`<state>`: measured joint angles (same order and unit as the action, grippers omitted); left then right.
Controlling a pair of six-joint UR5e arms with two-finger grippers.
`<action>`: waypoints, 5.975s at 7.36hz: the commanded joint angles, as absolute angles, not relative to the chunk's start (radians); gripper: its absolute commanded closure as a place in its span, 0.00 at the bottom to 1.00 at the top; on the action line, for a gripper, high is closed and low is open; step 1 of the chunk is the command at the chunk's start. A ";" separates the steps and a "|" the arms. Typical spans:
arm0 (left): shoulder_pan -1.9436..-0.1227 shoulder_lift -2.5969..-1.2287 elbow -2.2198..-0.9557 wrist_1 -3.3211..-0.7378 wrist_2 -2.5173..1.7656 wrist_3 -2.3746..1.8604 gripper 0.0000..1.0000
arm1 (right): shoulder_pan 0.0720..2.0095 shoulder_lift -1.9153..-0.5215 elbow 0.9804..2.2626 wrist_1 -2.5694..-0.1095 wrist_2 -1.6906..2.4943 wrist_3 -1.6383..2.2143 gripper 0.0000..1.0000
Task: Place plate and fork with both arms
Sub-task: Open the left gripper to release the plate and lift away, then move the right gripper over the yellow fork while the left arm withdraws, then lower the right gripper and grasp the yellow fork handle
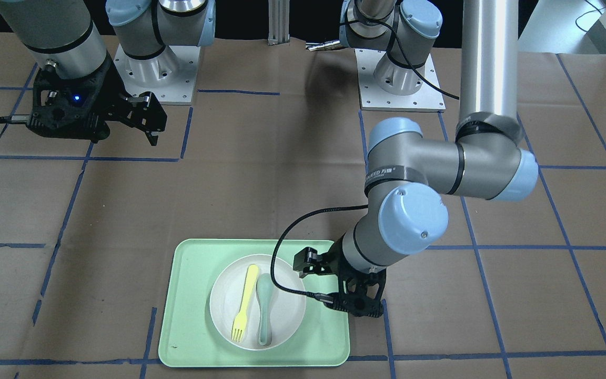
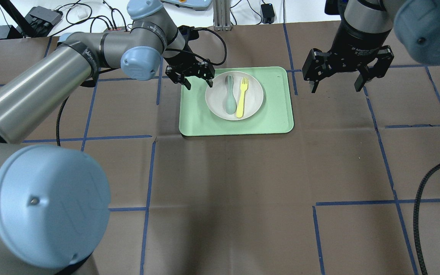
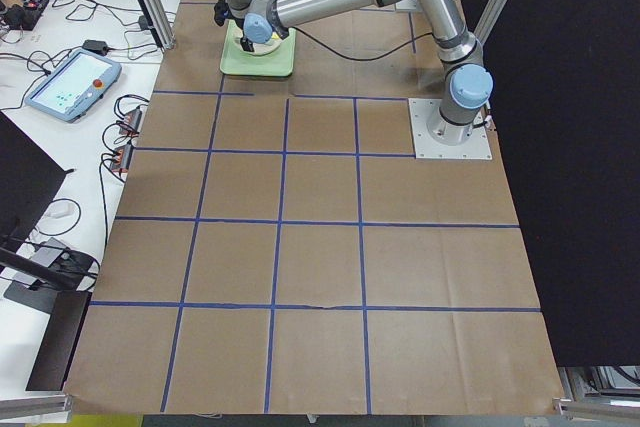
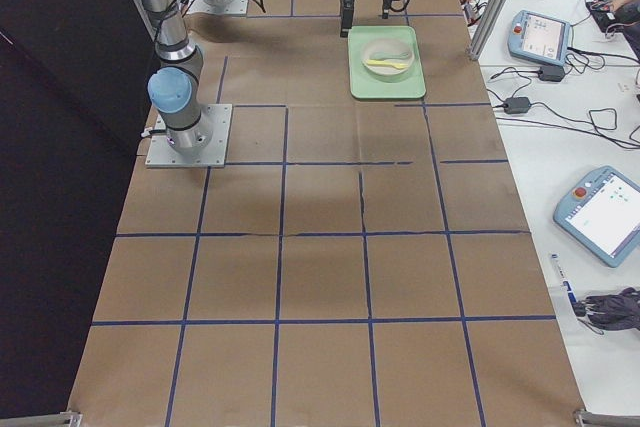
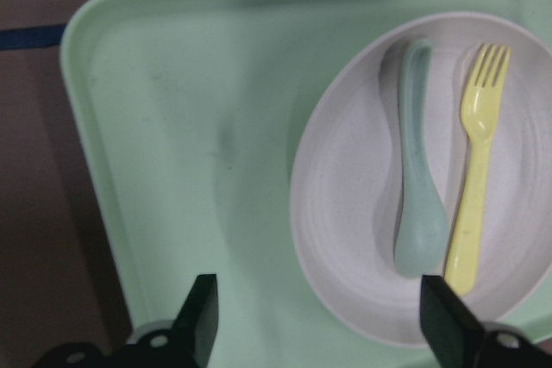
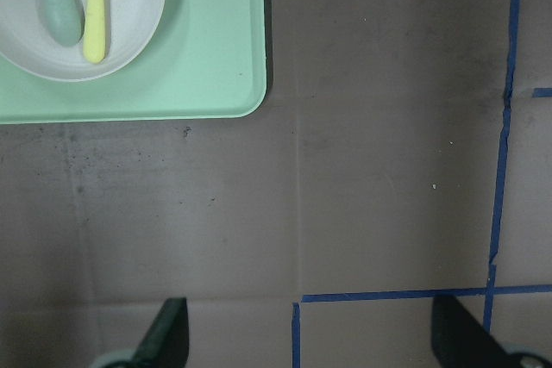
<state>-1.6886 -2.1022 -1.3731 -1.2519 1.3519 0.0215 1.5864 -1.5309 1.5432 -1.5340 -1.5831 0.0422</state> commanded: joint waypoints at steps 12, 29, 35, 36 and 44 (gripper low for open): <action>-1.508 -1.336 -1.792 -1.660 1.586 0.041 0.00 | 1.669 -1.355 1.393 -1.644 -1.583 0.118 0.00; -1.566 -1.439 -1.686 -1.549 1.605 0.038 0.00 | 1.816 -0.856 1.266 -1.974 -1.578 0.385 0.61; -1.566 -1.437 -1.687 -1.549 1.603 0.038 0.00 | 1.822 -0.816 1.264 -2.003 -1.578 0.390 0.59; -1.566 -1.437 -1.689 -1.549 1.603 0.038 0.00 | 1.822 -0.810 1.266 -2.002 -1.578 0.390 0.58; -1.565 -1.440 -1.692 -1.574 1.608 0.025 0.00 | 1.832 -0.793 1.261 -2.005 -1.585 0.388 0.82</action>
